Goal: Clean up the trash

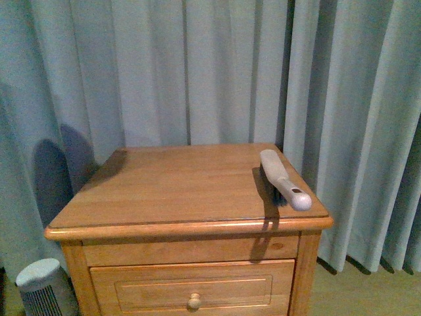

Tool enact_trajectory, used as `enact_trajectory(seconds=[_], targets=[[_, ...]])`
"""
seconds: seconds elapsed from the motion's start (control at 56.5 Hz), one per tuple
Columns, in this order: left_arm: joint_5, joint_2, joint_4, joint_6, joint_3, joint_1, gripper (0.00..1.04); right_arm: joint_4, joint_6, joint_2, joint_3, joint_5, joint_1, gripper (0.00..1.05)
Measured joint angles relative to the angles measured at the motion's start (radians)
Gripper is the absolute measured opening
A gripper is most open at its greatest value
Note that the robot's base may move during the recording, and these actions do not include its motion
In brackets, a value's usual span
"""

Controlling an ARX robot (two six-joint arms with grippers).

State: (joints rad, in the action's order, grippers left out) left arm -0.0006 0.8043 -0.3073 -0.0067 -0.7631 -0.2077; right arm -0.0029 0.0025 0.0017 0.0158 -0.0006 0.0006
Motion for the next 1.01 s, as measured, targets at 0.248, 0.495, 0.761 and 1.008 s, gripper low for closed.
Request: enact_trajectory(seconds=[0.248,0.495,0.761,1.008], targets=[[0.114,-0.302,0.187,-0.036,0.169,0.114,0.29,0.0,0.0,0.0,0.0,0.0,0.0,0.97],[0.229,-0.41,0.261,-0.077,0.248,0.245,0.29,0.0,0.0,0.0,0.0,0.0,0.0,0.97],[0.234,-0.414,0.262,-0.092,0.254,0.254,0.29,-0.105,0.137,0.495,0.238,0.437,0.237,0.97],[0.233,-0.414,0.262,-0.093,0.254,0.255,0.29,-0.24,0.221,1.034,0.781,0.307,0.319,0.97]])
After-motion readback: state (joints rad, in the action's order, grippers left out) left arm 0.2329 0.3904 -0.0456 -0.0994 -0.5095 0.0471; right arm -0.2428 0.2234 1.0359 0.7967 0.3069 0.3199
